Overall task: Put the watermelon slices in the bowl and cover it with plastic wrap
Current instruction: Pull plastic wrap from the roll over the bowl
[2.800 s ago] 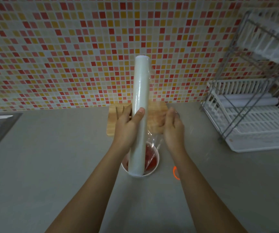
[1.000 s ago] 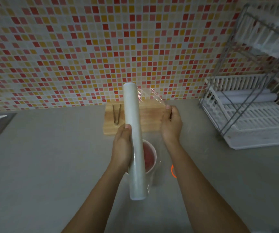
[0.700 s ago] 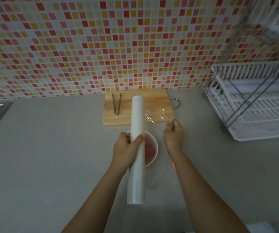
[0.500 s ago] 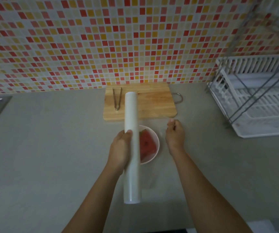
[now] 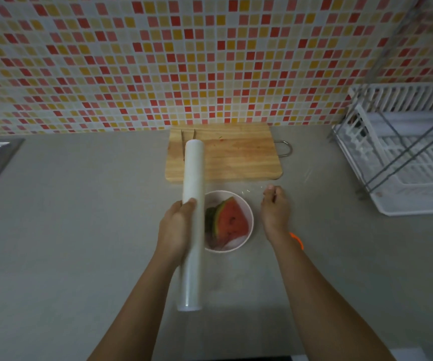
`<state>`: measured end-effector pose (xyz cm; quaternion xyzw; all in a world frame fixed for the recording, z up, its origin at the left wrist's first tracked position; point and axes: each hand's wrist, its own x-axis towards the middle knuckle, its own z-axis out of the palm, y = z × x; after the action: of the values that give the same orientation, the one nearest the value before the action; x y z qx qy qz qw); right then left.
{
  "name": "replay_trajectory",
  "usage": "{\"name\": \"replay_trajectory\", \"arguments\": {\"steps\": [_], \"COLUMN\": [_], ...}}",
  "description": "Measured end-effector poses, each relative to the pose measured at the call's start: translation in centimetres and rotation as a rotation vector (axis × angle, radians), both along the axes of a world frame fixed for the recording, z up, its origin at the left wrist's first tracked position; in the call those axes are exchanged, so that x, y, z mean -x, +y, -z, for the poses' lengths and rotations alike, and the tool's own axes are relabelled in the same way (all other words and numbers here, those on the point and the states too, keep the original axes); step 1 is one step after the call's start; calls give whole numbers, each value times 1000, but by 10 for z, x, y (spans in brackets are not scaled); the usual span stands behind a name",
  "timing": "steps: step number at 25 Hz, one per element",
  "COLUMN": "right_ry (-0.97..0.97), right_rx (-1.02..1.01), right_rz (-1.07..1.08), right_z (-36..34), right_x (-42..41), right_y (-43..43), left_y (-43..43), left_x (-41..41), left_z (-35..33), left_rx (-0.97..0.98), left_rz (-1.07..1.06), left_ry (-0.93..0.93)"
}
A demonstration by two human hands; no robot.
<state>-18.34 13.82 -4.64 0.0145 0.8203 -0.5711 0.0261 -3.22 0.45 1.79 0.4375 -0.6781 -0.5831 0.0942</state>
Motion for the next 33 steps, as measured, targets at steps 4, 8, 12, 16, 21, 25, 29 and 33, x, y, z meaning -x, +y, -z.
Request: {"name": "replay_trajectory", "arguments": {"steps": [4, 8, 12, 16, 21, 25, 29, 33], "right_ry": [-24, 4, 62, 12, -236, -315, -300, -183], "right_rx": [7, -26, -37, -59, 17, 179, 171, 36], "right_rz": [-7, -19, -26, -4, -62, -35, 1, 103], "right_z": [0, 5, 5, 18, 44, 53, 54, 37], "right_x": [-2, -6, -7, -5, 0, -4, -2, -9], "right_y": [-4, -5, -8, -8, -13, -12, -13, -9], "left_y": [-8, -12, -16, -18, -21, -22, -25, -26], "left_x": [-5, -9, -12, -13, -17, -20, -21, -22], "left_z": [1, 6, 13, 20, 25, 27, 30, 33], "left_rx": [68, 238, 228, 149, 81, 53, 11, 2], "left_rz": [63, 55, 50, 45, 57, 83, 87, 99], "left_ry": [-29, -48, -52, -69, -43, 27, 59, 67]}}
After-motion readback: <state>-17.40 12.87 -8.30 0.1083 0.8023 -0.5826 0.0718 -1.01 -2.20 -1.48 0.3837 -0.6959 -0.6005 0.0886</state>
